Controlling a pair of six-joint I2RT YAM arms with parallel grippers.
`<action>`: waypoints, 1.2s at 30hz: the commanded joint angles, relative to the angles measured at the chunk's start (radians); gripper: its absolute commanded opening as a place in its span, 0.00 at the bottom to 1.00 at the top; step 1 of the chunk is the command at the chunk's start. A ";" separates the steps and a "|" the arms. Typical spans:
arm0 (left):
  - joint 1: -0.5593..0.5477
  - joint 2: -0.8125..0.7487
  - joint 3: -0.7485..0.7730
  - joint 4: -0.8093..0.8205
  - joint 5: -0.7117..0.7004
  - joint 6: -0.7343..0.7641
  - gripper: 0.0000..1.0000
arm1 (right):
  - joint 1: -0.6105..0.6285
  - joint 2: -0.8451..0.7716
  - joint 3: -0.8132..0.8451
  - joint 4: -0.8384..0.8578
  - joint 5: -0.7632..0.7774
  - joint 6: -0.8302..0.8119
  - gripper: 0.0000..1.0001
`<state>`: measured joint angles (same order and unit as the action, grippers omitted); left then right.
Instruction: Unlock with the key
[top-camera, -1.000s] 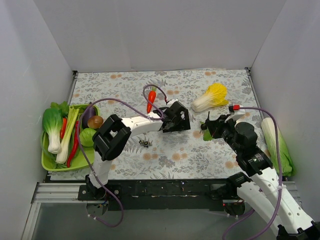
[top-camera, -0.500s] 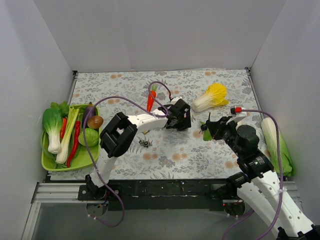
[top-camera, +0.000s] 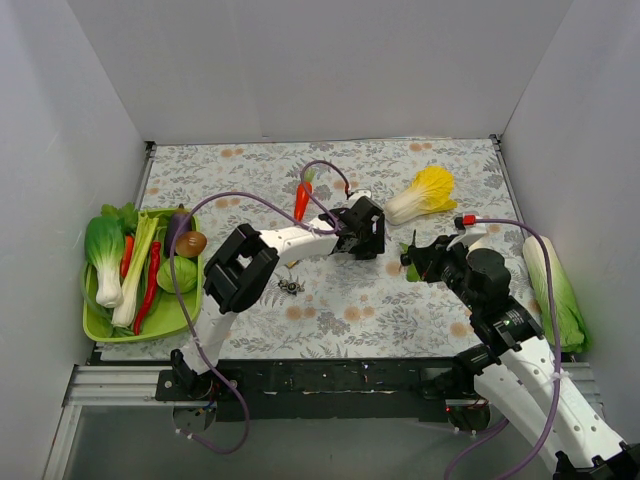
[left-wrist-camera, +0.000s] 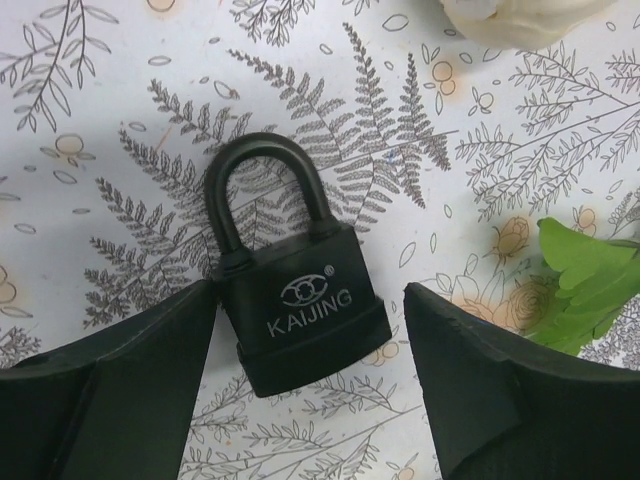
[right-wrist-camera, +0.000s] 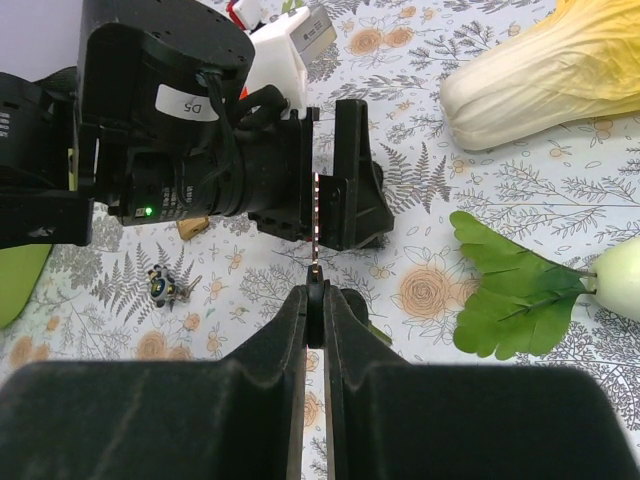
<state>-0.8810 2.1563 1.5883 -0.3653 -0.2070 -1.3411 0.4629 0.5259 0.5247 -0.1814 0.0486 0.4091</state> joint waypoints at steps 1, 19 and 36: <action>0.004 0.030 0.051 0.037 -0.005 0.054 0.74 | 0.000 -0.001 0.003 0.049 -0.007 0.008 0.01; 0.004 0.031 0.045 -0.014 0.034 0.249 0.78 | 0.000 -0.009 -0.012 0.042 -0.007 0.020 0.01; -0.049 0.132 0.179 -0.201 -0.189 0.296 0.72 | -0.001 -0.004 -0.025 0.045 -0.010 0.030 0.01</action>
<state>-0.9260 2.2654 1.7481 -0.4591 -0.3439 -1.0542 0.4629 0.5301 0.5064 -0.1818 0.0444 0.4248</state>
